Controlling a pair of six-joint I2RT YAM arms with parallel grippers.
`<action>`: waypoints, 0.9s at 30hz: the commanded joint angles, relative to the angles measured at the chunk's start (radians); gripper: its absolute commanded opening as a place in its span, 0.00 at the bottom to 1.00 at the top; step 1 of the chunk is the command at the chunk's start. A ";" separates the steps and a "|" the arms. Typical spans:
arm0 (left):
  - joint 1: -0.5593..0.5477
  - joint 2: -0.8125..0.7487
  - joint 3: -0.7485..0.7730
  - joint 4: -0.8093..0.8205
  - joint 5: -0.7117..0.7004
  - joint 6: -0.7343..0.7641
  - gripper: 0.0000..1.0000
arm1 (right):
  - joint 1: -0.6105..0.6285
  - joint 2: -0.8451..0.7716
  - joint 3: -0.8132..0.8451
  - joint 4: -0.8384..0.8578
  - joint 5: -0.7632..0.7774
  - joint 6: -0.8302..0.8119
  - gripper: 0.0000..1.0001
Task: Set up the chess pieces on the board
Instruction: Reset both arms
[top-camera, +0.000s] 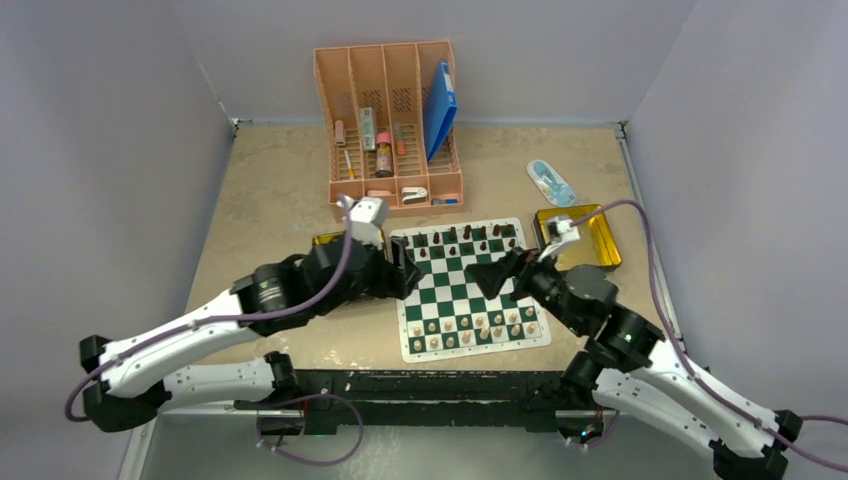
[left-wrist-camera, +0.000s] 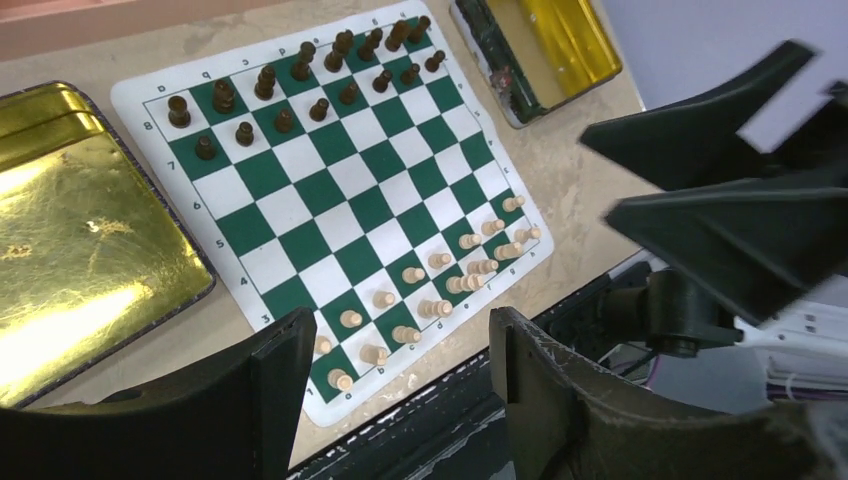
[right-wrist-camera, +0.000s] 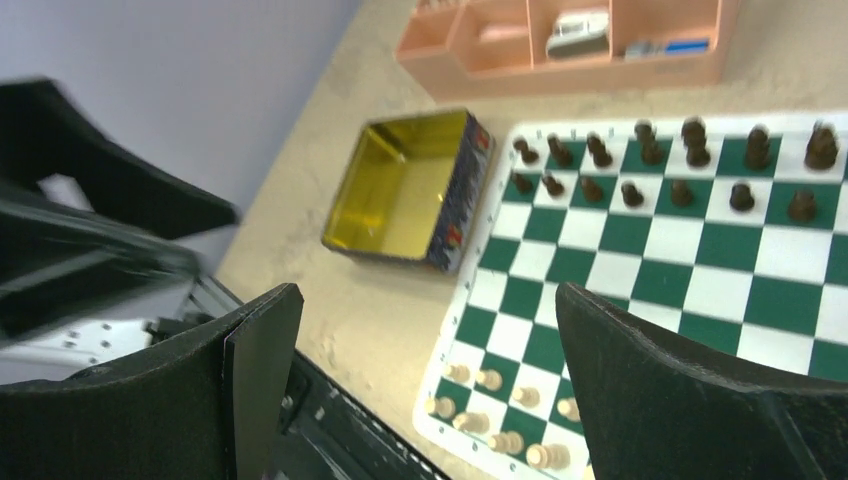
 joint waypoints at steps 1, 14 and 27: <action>0.002 -0.142 -0.043 -0.061 -0.024 -0.034 0.64 | 0.004 0.088 -0.012 0.028 -0.047 0.026 0.99; 0.002 -0.203 -0.097 -0.097 0.157 0.038 0.64 | 0.004 -0.021 0.024 0.038 0.050 -0.017 0.99; 0.002 -0.371 -0.147 0.020 0.126 0.086 0.64 | 0.004 -0.084 0.016 0.034 0.017 -0.027 0.99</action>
